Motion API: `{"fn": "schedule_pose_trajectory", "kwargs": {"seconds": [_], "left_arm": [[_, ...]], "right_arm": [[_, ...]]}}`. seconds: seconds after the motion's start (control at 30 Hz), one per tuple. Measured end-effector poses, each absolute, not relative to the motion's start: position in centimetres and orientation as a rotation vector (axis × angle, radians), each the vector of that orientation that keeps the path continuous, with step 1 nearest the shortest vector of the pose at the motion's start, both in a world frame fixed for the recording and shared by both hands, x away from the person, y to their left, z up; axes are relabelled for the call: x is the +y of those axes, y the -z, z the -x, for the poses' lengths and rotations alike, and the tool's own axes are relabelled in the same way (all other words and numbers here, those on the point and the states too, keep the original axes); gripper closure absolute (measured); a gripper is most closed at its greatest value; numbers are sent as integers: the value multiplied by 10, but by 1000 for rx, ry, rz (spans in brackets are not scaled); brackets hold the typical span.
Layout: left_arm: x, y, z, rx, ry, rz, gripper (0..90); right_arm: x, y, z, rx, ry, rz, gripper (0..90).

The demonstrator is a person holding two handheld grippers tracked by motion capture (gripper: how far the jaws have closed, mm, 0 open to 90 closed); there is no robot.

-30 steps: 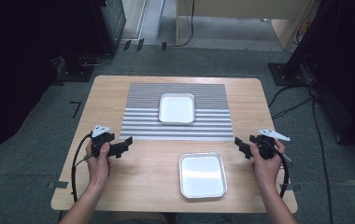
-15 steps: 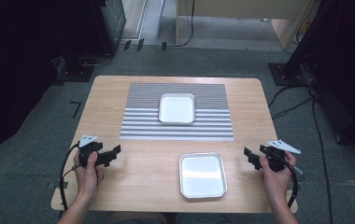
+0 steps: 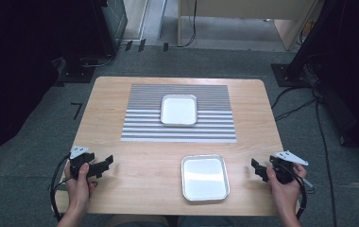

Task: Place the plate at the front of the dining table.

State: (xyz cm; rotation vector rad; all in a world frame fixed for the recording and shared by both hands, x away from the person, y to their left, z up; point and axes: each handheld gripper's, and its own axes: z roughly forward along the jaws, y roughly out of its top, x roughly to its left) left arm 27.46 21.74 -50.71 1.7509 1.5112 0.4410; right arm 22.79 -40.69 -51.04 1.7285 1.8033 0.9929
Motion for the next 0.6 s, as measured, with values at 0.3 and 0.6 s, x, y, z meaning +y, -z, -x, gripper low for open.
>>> {"fn": "schedule_pose_trajectory", "kwargs": {"seconds": [0.3, 0.6], "left_arm": [[225, 510, -263, 1509, -523, -1802, 153], [236, 513, -252, 1537, -607, -1854, 146]], "right_arm": [[-414, 515, -212, 1809, -948, -1750, 195], [-415, 522, -201, 1823, -863, -1725, 181]]}}
